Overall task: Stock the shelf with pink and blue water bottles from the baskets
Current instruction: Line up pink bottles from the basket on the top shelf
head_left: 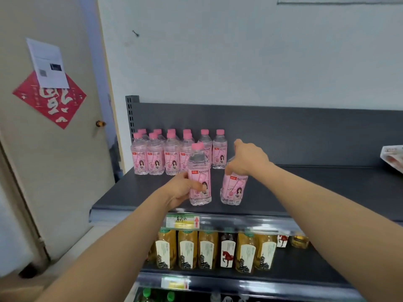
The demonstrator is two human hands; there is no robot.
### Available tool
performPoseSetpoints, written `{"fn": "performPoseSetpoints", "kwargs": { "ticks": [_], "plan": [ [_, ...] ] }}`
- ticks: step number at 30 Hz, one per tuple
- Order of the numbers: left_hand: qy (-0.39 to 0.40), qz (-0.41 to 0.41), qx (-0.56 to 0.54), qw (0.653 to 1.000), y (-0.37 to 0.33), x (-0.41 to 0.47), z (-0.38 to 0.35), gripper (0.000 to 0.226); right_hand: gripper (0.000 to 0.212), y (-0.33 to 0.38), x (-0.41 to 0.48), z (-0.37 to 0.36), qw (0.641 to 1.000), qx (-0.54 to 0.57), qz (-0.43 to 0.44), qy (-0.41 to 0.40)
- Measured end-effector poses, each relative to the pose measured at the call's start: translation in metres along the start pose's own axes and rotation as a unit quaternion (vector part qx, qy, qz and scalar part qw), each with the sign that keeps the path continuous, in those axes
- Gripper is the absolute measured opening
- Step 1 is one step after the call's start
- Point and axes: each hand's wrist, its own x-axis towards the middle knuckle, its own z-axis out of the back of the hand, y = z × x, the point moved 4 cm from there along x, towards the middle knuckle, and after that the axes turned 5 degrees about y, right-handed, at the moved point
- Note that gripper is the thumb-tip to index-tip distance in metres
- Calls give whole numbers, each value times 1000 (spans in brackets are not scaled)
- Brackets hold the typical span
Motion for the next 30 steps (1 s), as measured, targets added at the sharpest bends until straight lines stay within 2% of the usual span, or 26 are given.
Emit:
{"fn": "performPoseSetpoints", "kwargs": {
  "ticks": [4,7,9,11,13,15,18,21,26,30],
  "plan": [
    [3,7,7,1000,9,20,11,64,70,10,20,-16,1000,6,10,-13],
    [6,-2,18,1000,12,32,16,66,79,10,29,-27,998,45,28,-18],
    [17,-6,30,999,12,39,18,65,89,2,32,-36,992,123,11,14],
    [29,-4,52,998,13,47,21,65,94,-11,36,-51,981,175,-30,80],
    [27,1,87,996,12,51,23,65,86,-23,40,-70,973,188,-59,124],
    [8,-4,141,990,11,56,25,65,71,-32,44,-88,967,206,-57,136],
    [-44,-24,189,981,10,67,31,65,48,-38,50,-103,947,285,-41,143],
    [-76,-46,216,972,8,79,32,62,39,-39,61,-109,933,337,-42,121],
    [-97,-54,374,921,-1,103,33,46,39,-36,87,-123,926,367,-61,62],
    [-115,-38,463,878,-6,118,35,40,49,-33,102,-129,929,360,-88,16]
  ]
}}
